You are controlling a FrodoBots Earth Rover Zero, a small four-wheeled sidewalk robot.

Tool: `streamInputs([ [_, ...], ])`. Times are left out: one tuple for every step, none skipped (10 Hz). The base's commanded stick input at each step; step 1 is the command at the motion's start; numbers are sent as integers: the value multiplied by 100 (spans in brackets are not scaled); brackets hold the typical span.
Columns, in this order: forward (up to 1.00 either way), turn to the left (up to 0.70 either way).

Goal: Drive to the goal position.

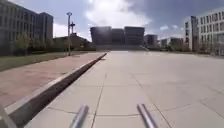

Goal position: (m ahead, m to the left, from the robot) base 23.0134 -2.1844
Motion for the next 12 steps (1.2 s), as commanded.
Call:
streamInputs([
  [70, 0],
  [70, -19],
  [70, -35],
  [70, -35],
  [70, -35],
  [70, -10],
  [70, 0],
  [70, 0],
  [70, 0],
  [70, 0],
  [70, 0],
  [70, 0],
])
